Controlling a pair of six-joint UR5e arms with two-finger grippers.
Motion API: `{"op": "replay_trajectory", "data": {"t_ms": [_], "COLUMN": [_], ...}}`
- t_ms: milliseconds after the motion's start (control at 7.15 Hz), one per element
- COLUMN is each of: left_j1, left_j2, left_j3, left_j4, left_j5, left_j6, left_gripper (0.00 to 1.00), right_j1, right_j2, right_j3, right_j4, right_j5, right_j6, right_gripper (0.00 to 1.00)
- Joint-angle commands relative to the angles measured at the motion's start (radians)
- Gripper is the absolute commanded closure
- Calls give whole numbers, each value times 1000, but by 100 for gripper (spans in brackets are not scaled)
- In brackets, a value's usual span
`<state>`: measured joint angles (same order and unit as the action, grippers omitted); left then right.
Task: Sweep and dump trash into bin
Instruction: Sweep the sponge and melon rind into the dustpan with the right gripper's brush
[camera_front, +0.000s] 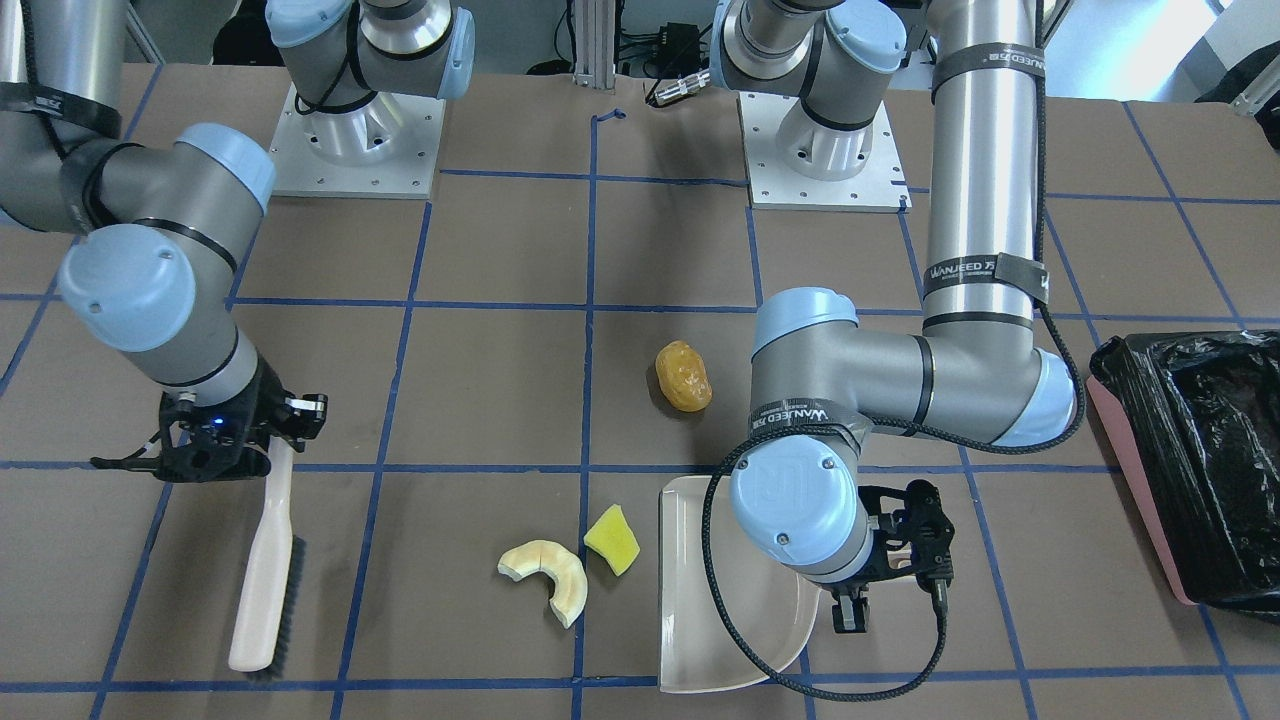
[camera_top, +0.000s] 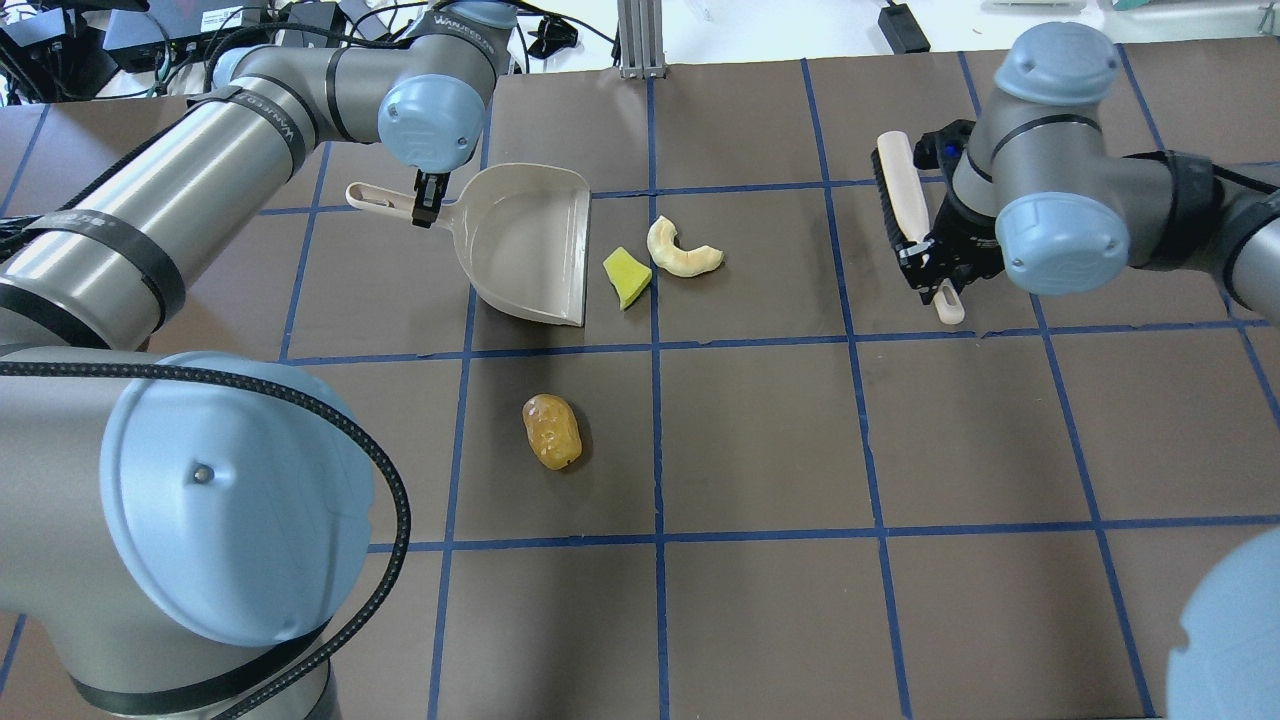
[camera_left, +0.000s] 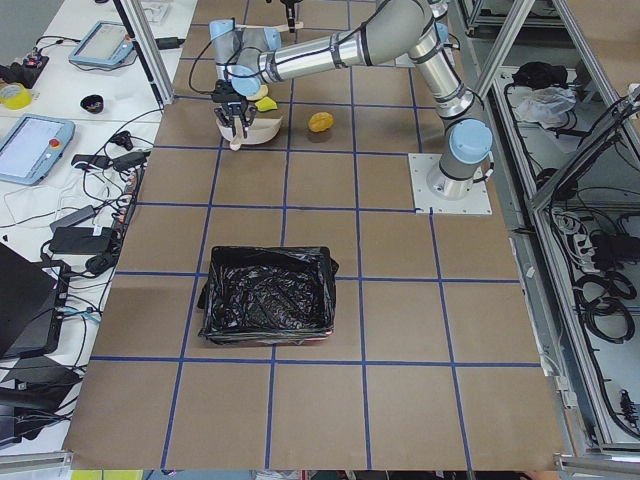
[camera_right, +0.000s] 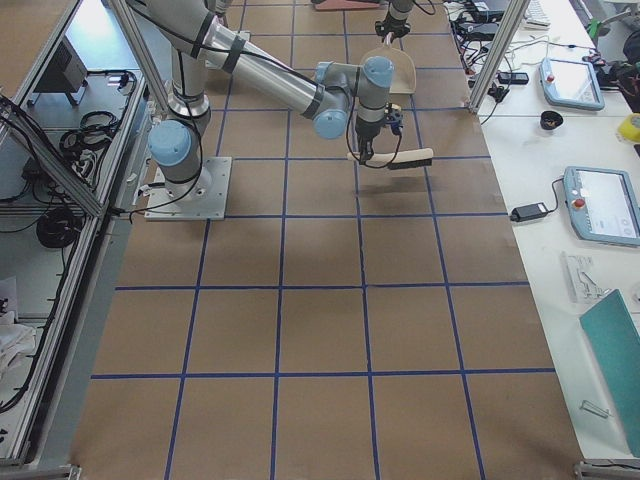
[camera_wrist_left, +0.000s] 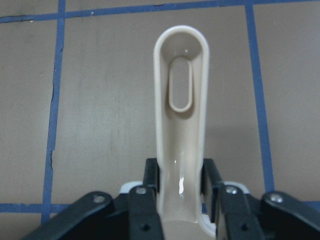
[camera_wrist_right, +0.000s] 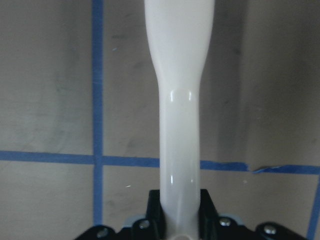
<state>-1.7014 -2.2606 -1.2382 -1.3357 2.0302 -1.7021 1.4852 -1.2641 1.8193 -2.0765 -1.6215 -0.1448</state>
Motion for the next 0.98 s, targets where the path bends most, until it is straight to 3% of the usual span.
{"op": "replay_trajectory", "data": {"t_ms": [0, 559, 839], "left_j1": [-18, -52, -76], "left_j2": [-4, -13, -10], "left_j3": [-1, -4, -4], "left_j4": [-3, -2, -3], "left_j5": [-5, -15, -16], "left_j6": [-54, -148, -181], "left_gripper": [100, 100, 100], "right_j1": [133, 305, 343], "right_j2": [15, 70, 81], "right_j3": [-11, -25, -37], "right_j4": [49, 49, 49], "right_j5": [-1, 32, 121], "right_j6": [172, 384, 468], "right_gripper": [94, 96, 96]}}
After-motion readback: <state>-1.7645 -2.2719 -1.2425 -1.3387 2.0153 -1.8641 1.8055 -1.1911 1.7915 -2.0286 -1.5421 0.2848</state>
